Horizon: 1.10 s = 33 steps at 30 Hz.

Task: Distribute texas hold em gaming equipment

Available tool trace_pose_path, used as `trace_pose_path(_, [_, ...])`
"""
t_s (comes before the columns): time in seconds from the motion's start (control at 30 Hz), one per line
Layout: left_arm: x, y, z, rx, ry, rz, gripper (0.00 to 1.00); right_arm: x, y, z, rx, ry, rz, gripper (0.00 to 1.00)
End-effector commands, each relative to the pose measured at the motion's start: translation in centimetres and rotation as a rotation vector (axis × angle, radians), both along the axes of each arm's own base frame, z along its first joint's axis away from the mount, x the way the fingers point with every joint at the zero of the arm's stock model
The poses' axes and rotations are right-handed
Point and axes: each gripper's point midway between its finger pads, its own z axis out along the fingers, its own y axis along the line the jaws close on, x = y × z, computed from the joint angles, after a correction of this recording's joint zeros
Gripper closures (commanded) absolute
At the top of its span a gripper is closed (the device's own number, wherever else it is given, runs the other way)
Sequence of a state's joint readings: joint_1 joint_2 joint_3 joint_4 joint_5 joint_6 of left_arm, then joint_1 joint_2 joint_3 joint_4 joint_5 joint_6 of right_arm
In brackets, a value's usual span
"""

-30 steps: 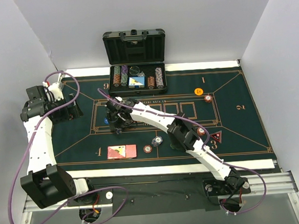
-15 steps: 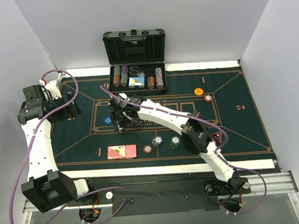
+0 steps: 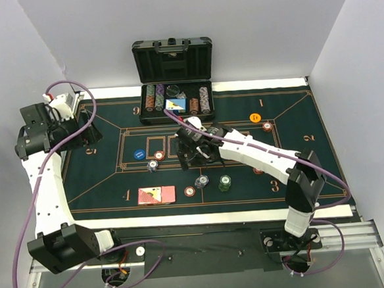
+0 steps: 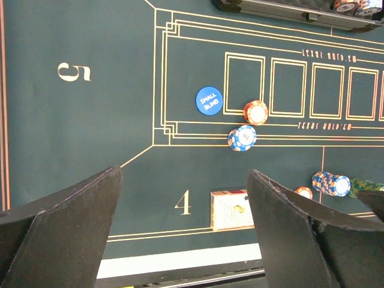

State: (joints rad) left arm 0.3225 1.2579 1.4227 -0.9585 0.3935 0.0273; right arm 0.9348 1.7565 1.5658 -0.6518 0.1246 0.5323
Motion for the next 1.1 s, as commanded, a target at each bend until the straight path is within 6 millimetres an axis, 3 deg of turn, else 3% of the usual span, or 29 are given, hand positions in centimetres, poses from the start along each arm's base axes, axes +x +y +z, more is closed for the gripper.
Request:
trace_pose_path(0.0, [0.8,-0.7,-0.3,-0.058,-0.001,-0.023,0.04,-0.9,-3.0,-2.8,-0.082,0.052,-0.009,0.22])
trace_pose_path(0.43, [-1.9,-0.8,-1.7,-0.039,0.025,0.017,0.04,-2.0,-3.0,-6.4,-0.044,0.110,0.000,0.20])
trace_pose_path(1.07, [-2.0,-0.6,-1.2,-0.030,0.022,0.028,0.04,-2.2,-2.9,-10.7,-0.072,0.165,-0.003,0.30])
